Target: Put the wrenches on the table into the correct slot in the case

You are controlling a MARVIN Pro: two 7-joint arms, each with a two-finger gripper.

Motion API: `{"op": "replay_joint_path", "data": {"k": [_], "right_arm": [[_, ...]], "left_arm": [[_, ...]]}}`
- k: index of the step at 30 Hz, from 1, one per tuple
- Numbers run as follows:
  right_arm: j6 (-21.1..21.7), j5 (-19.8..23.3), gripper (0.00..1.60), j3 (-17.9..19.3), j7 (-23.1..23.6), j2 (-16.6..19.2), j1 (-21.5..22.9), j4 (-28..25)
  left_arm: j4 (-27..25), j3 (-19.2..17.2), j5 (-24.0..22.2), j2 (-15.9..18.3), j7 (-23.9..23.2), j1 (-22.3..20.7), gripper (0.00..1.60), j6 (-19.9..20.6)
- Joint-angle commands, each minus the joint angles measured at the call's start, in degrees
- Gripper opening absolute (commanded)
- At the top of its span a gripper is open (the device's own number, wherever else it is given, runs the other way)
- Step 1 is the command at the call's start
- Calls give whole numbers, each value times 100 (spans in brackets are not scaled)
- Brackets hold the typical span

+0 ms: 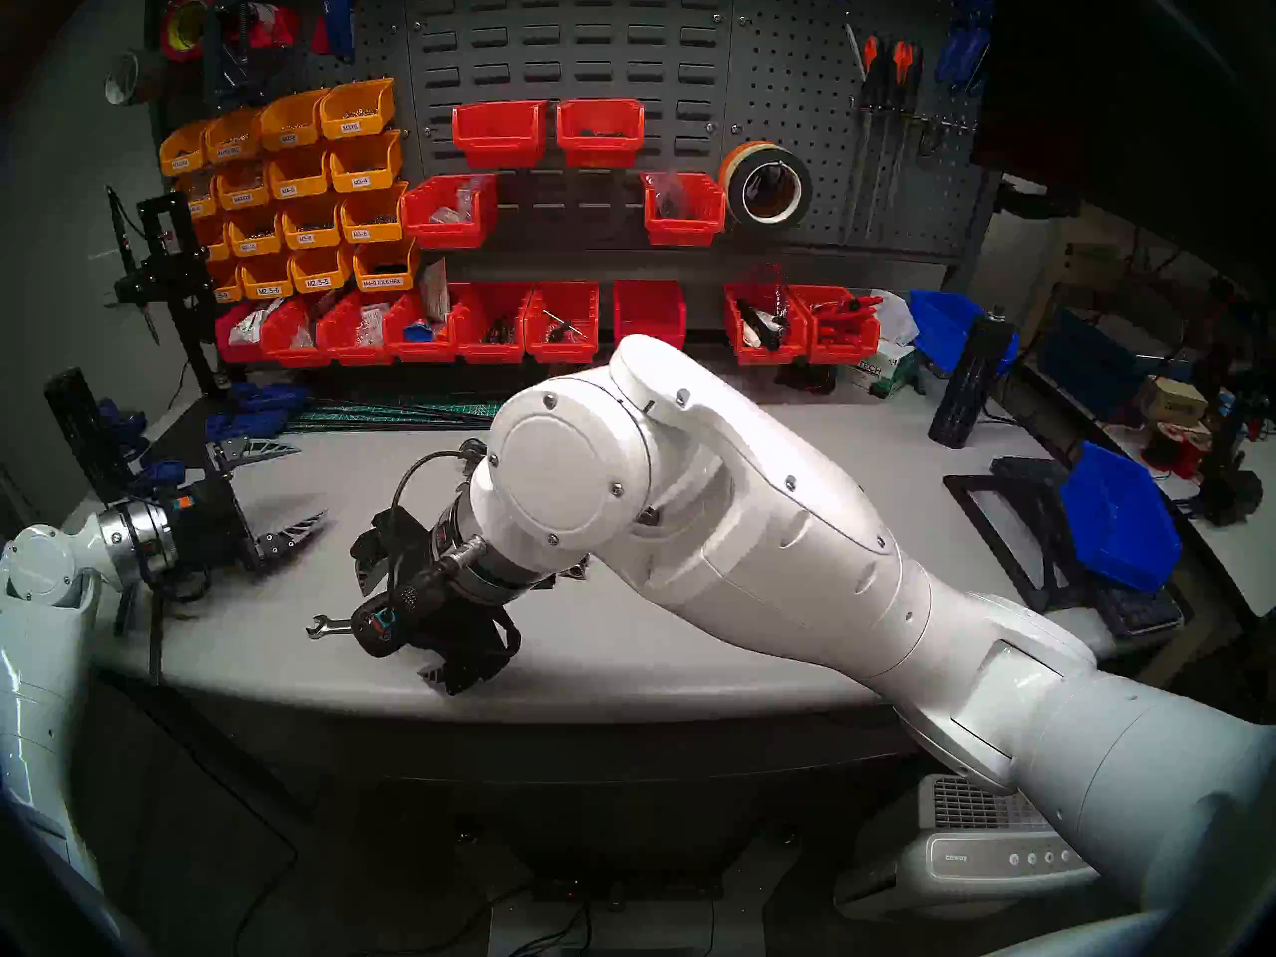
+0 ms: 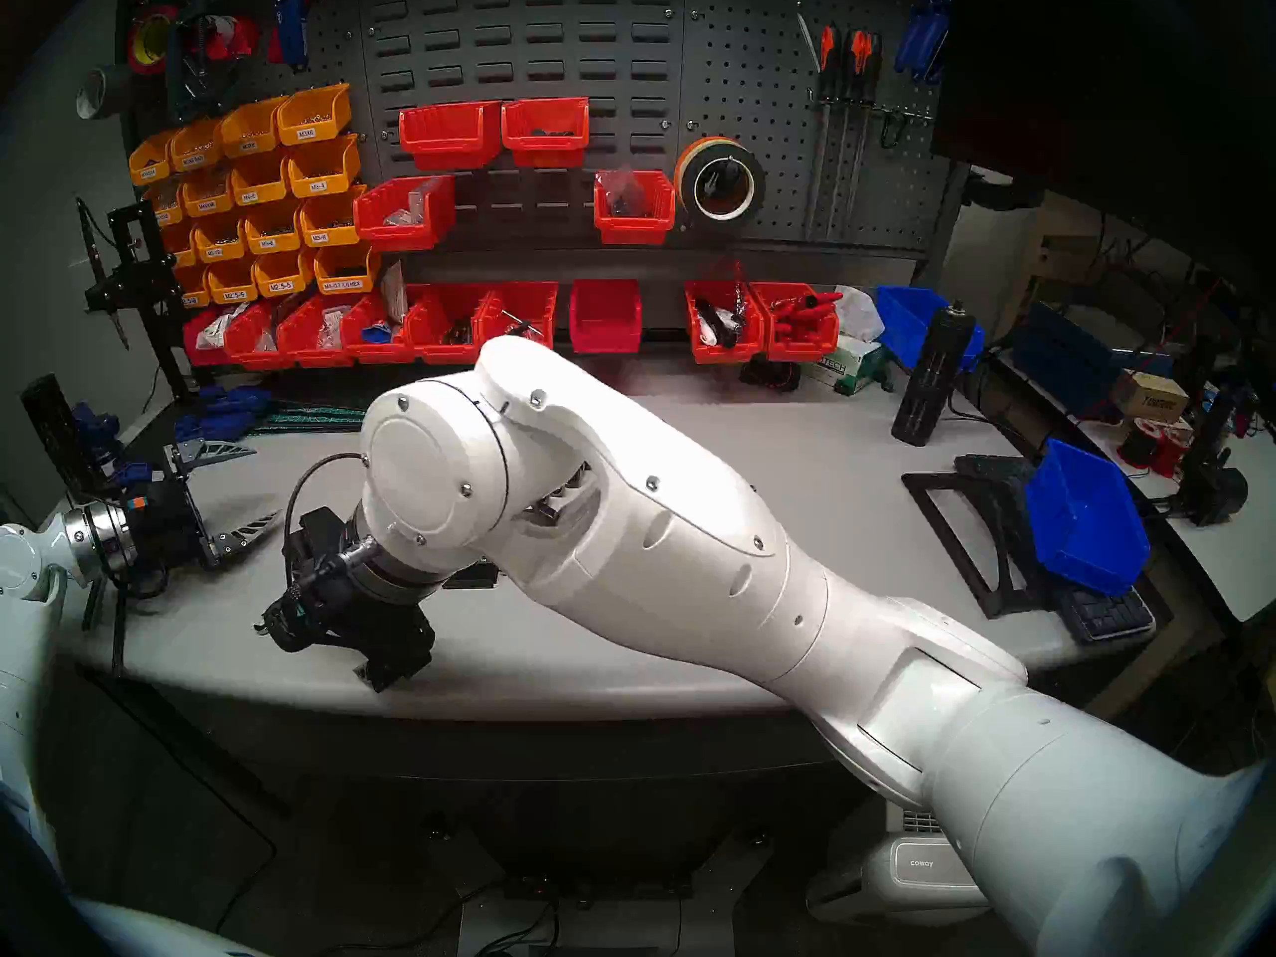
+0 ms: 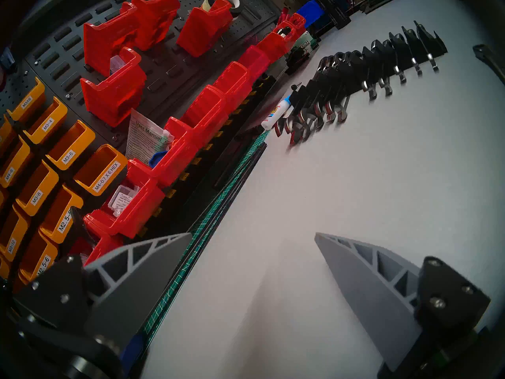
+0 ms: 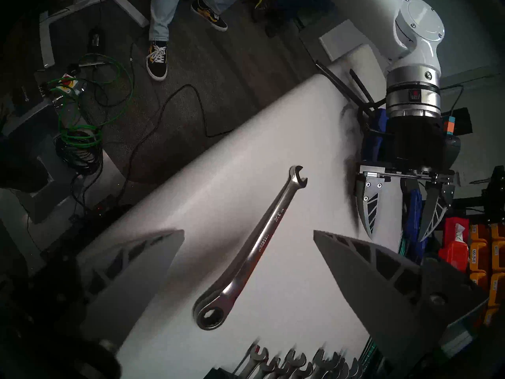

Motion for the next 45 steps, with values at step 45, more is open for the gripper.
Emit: {"op": "replay_joint_path", "data": {"k": [45], "right_arm": [[2216,-874,160,-2009,-793,65,698,-213]], "left_arm": [[-64,-87,-58,61,28,-99,160,2]]}}
